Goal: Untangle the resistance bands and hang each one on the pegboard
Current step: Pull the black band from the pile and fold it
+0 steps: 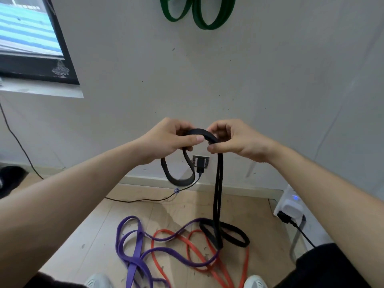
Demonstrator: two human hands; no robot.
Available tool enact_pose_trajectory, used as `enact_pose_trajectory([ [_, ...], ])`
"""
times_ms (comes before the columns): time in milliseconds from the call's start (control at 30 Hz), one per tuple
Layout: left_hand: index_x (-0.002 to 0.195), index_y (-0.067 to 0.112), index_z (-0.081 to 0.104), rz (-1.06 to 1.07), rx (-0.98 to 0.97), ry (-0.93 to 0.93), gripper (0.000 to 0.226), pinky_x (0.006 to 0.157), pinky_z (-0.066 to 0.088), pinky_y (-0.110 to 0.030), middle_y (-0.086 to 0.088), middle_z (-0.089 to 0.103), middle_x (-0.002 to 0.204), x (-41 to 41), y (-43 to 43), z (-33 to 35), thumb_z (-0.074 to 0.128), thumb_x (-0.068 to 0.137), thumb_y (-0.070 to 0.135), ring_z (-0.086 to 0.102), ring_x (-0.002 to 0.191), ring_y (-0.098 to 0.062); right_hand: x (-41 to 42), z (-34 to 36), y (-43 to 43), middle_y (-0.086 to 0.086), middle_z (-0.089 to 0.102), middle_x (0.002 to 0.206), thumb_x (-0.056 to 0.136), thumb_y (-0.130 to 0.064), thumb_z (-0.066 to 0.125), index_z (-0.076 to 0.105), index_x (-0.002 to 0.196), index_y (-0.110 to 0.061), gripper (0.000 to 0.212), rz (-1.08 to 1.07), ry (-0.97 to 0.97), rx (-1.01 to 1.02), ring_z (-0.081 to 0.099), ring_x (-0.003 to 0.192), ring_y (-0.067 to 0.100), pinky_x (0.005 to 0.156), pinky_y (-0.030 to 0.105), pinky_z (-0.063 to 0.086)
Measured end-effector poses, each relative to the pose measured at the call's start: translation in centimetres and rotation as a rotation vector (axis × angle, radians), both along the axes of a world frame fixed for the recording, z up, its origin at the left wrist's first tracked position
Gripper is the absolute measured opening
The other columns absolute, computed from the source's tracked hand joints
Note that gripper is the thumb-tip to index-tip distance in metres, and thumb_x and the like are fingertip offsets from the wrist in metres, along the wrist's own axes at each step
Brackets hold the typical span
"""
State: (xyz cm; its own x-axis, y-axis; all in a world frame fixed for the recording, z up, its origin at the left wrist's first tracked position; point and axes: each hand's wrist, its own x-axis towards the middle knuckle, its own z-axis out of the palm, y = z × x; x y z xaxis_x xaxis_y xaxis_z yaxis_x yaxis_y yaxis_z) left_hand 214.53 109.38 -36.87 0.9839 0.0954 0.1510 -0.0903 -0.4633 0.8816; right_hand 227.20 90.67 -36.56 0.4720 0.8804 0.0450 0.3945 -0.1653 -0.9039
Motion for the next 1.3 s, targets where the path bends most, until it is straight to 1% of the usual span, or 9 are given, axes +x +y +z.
enact_pose_trajectory([
  [100, 0.094, 0.015, 0.075, 0.045, -0.050, -0.069, 0.009, 0.075, 0.053, -0.019, 0.006, 0.065, 0.075, 0.1, -0.1, 0.6, 0.070, 0.093, 0.022, 0.065, 0.073, -0.009, 0.1, -1.2, 0.5, 0.005, 0.066, 0.087, 0.082, 0.004, 0.073, 0.066, 0.097, -0.007, 0.021, -0.012, -0.050, -0.070, 0.064, 0.081, 0.013, 0.079, 0.025, 0.053],
  [233, 0.094, 0.011, 0.072, 0.190, -0.300, -0.227, 0.010, 0.073, 0.053, -0.019, 0.002, 0.059, 0.073, 0.1, 0.7, 1.9, 0.064, 0.097, 0.018, 0.062, 0.068, -0.009, 1.1, -3.7, 0.2, 0.001, 0.068, 0.085, 0.083, 0.005, 0.072, 0.065, 0.101, 0.005, 0.019, -0.002, -0.067, -0.224, 0.065, 0.077, 0.005, 0.074, 0.019, 0.051],
  [333, 0.094, 0.010, 0.070, 0.306, -0.370, -0.305, 0.015, 0.077, 0.053, -0.024, 0.000, 0.058, 0.074, 0.1, 2.6, 2.3, 0.062, 0.100, 0.022, 0.060, 0.069, -0.011, 2.4, -4.5, -0.4, 0.000, 0.070, 0.088, 0.085, -0.003, 0.073, 0.067, 0.101, -0.002, 0.018, -0.041, -0.046, -0.285, 0.067, 0.083, 0.008, 0.081, 0.022, 0.050],
  [500, 0.092, 0.012, 0.072, 0.371, -0.312, -0.163, 0.012, 0.083, 0.052, -0.030, 0.007, 0.061, 0.071, -0.2, 5.6, 0.7, 0.072, 0.092, 0.024, 0.061, 0.071, -0.014, 3.5, -3.6, -1.1, 0.013, 0.074, 0.090, 0.089, -0.004, 0.070, 0.064, 0.099, -0.008, 0.012, -0.131, 0.015, -0.158, 0.072, 0.087, 0.023, 0.089, 0.035, 0.056],
  [600, 0.094, 0.010, 0.074, 0.381, -0.182, -0.023, 0.024, 0.086, 0.050, -0.029, 0.004, 0.067, 0.074, -0.6, 7.0, -0.6, 0.082, 0.082, 0.029, 0.066, 0.076, -0.015, 3.8, -2.7, -1.5, 0.019, 0.073, 0.095, 0.090, -0.006, 0.069, 0.067, 0.106, -0.004, 0.016, -0.188, 0.007, -0.064, 0.071, 0.086, 0.025, 0.090, 0.039, 0.057],
  [833, 0.098, 0.015, 0.076, 0.176, -0.056, 0.182, 0.048, 0.090, 0.051, -0.029, 0.000, 0.073, 0.081, -0.9, 6.5, -1.8, 0.089, 0.064, 0.046, 0.072, 0.083, -0.018, 2.8, -0.1, -0.9, 0.005, 0.069, 0.082, 0.087, -0.006, 0.071, 0.066, 0.104, -0.016, 0.021, -0.299, -0.024, 0.220, 0.068, 0.076, 0.019, 0.084, 0.031, 0.056],
  [967, 0.102, 0.014, 0.075, 0.077, -0.057, 0.158, 0.046, 0.086, 0.052, -0.027, 0.001, 0.074, 0.087, -0.2, 4.1, -1.3, 0.082, 0.068, 0.043, 0.073, 0.086, -0.018, 1.3, 0.7, 0.4, 0.012, 0.068, 0.085, 0.084, -0.003, 0.074, 0.062, 0.099, -0.012, 0.021, -0.286, -0.090, 0.273, 0.066, 0.073, 0.015, 0.078, 0.027, 0.056],
  [1133, 0.101, 0.014, 0.074, 0.021, -0.131, 0.039, 0.031, 0.088, 0.055, -0.030, -0.001, 0.069, 0.083, 0.7, 1.6, -0.2, 0.080, 0.078, 0.034, 0.069, 0.082, -0.017, -0.9, 0.8, 1.2, 0.020, 0.072, 0.095, 0.084, -0.008, 0.076, 0.066, 0.102, -0.010, 0.021, -0.140, -0.214, 0.161, 0.066, 0.082, 0.015, 0.080, 0.030, 0.054],
  [1300, 0.098, 0.007, 0.072, 0.054, -0.152, -0.009, 0.019, 0.077, 0.055, -0.027, -0.001, 0.069, 0.082, 0.9, 0.4, 0.0, 0.078, 0.086, 0.020, 0.064, 0.080, -0.009, -1.5, -0.3, 1.6, 0.019, 0.071, 0.093, 0.084, -0.004, 0.075, 0.062, 0.100, -0.006, 0.021, -0.105, -0.171, 0.064, 0.065, 0.081, 0.015, 0.077, 0.035, 0.053],
])
